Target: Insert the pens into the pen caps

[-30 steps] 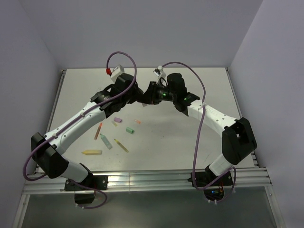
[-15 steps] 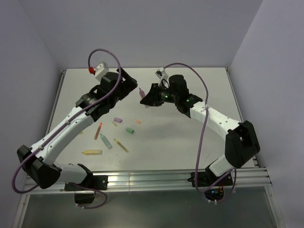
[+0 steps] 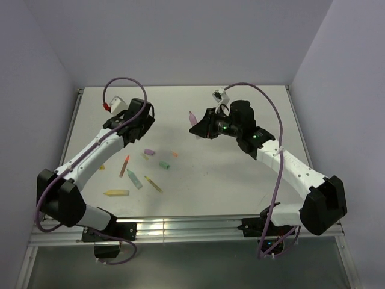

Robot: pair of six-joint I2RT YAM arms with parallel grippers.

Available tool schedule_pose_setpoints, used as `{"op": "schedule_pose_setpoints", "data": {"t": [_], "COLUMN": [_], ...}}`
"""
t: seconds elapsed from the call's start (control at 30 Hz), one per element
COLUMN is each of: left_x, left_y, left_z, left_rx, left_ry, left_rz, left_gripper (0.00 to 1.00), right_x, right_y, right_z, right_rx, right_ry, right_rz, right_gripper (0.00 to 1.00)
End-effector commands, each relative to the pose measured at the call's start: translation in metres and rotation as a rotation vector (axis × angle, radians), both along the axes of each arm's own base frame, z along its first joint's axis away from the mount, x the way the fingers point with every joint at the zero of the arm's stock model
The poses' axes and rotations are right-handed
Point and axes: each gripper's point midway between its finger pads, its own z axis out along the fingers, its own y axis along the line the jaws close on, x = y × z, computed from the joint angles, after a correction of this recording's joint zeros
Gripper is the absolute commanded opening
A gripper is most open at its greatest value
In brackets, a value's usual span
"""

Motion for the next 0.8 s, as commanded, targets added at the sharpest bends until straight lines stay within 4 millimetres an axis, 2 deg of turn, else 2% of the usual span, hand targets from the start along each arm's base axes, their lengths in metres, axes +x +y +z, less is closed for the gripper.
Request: {"op": "schedule_pose_setpoints", "data": {"t": [0.0,0.03,0.3,0.33,0.57,0.77], "left_x": [0.002,0.003,0.003,0.0,-0.003,-0.003], "left_y": [0.0,-0.001,0.001,0.002,0.002,0.002], "left_z": [-0.022,-0.032,-0.074,-0.085,-0.112,-0.132], "left_rx": [-0.021,-0.018,0.029,0.037,0.055,0.05], "left_ry": [0.047,0.07,0.166,0.188,0.238,0.28], "left_rz": [0.056,0.064,0.092,0.098,0.101,0.091], "left_gripper": [0.57,0.57,0.63,0.63,0.69,0.68], "right_x": [-0.001,0.0,-0.002,-0.002,-0.002,-0.001], "right_y": [-0.011,-0.012,-0.015,-0.014,-0.015,-0.016], "right_z": [0.01,0.011,0.01,0.008,0.007,0.007], "right_rx": [-0.009,-0.008,-0.007,-0.008,-0.011,-0.009], "right_ry": [-0.057,-0.059,-0.064,-0.061,-0.056,-0.055], "right_rz": [-0.032,-0.033,-0.03,-0.028,-0.028,-0.03], "right_gripper": [0.0,0.0,0.0,0.0,0.0,0.0]}}
